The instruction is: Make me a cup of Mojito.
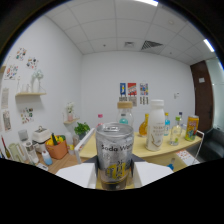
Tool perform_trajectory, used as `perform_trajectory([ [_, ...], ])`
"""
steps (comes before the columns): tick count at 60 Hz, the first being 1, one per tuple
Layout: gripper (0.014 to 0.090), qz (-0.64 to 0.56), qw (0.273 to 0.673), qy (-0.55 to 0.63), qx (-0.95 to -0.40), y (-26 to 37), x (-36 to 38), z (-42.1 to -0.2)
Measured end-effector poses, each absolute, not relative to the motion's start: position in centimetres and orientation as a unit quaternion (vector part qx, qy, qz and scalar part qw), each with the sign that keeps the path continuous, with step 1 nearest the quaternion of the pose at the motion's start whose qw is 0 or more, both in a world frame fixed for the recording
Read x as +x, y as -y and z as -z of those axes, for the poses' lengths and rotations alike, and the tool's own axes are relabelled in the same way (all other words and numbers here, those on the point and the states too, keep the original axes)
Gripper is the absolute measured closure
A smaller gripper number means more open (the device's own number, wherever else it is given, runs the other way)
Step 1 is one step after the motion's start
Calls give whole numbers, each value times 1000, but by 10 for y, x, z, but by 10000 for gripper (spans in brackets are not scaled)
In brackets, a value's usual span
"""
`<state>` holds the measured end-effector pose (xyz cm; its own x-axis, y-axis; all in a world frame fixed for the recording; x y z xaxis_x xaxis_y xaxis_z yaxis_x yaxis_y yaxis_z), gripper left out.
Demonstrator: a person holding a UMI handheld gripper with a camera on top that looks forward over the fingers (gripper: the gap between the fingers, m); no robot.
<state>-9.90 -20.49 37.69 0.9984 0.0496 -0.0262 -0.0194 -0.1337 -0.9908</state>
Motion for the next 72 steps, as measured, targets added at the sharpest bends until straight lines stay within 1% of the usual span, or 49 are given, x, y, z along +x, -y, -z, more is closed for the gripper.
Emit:
perform_trajectory([
  [4, 543, -29, 649, 5, -760, 211, -85, -338],
  [11, 544, -25, 622, -11, -782, 222, -71, -276],
  [20, 542, -68, 599, -62, -796, 229, -55, -218],
  [28, 542, -172, 573, -163, -785, 231, -51, -198],
  [38, 544, -278, 542, -264, -748, 226, -50, -196],
  [44, 544, -354, 520, -328, -705, 222, -51, -204],
  [56, 542, -503, 457, -456, -574, 214, -39, -222],
  [60, 542, -545, 430, -491, -526, 212, -33, -225],
  [68, 544, -631, 363, -549, -411, 211, -18, -231],
  [72, 545, -649, 345, -561, -381, 211, -14, -235],
])
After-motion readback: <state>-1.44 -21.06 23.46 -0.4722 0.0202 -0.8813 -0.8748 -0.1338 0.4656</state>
